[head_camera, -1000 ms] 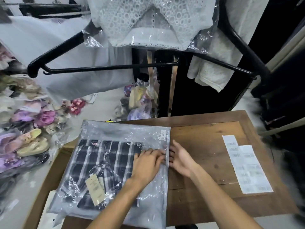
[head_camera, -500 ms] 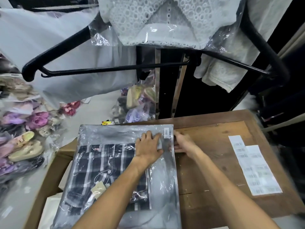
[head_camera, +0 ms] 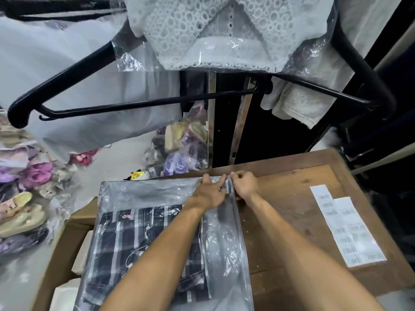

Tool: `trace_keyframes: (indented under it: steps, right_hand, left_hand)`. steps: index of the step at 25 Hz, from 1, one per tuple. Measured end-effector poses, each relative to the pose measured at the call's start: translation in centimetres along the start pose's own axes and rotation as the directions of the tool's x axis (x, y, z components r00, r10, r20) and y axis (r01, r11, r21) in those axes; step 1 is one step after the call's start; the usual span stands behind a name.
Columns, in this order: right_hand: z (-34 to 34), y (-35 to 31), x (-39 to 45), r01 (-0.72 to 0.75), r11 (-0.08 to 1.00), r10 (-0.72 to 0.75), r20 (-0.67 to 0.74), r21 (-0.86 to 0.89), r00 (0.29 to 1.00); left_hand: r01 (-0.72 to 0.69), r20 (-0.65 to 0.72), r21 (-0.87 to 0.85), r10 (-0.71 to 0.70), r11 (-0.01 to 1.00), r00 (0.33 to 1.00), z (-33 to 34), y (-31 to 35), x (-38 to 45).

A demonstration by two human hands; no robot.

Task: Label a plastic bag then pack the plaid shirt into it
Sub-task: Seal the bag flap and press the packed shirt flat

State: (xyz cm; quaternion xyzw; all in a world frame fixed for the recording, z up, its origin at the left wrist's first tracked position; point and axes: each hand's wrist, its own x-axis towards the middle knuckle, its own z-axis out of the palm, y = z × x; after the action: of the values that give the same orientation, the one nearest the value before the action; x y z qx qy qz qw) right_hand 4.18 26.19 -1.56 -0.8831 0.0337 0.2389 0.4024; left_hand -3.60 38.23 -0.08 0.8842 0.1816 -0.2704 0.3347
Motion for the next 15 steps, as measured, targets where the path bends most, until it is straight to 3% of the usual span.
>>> trace_keyframes:
  steps: [3,8,12,15]
  right_hand:
    - [0.1,-0.2,0.0,-0.014,0.996,0.011,-0.033,-0.088,0.999]
    - [0.7,0.7,-1.0,0.041,0.996,-0.042,-0.015,-0.075,0.999]
    - [0.9,0.8,-1.6,0.11,0.991,-0.117,-0.08,-0.082,0.99]
    - [0.9,1.0,-1.1,0.089,0.995,-0.092,-0.115,-0.034,0.989]
  left_hand:
    - [-0.007,-0.003,0.039,0.007,0.999,1.0,0.2,-0.2,0.3]
    - [0.02,-0.012,0.19,-0.018,0.982,1.0,0.9,0.1,0.2]
    - [0.028,0.001,0.097,-0.028,0.995,1.0,0.6,-0.5,0.7]
    - [-0.029,-0.043,0.159,0.036,0.987,0.998,0.8,-0.8,0.8]
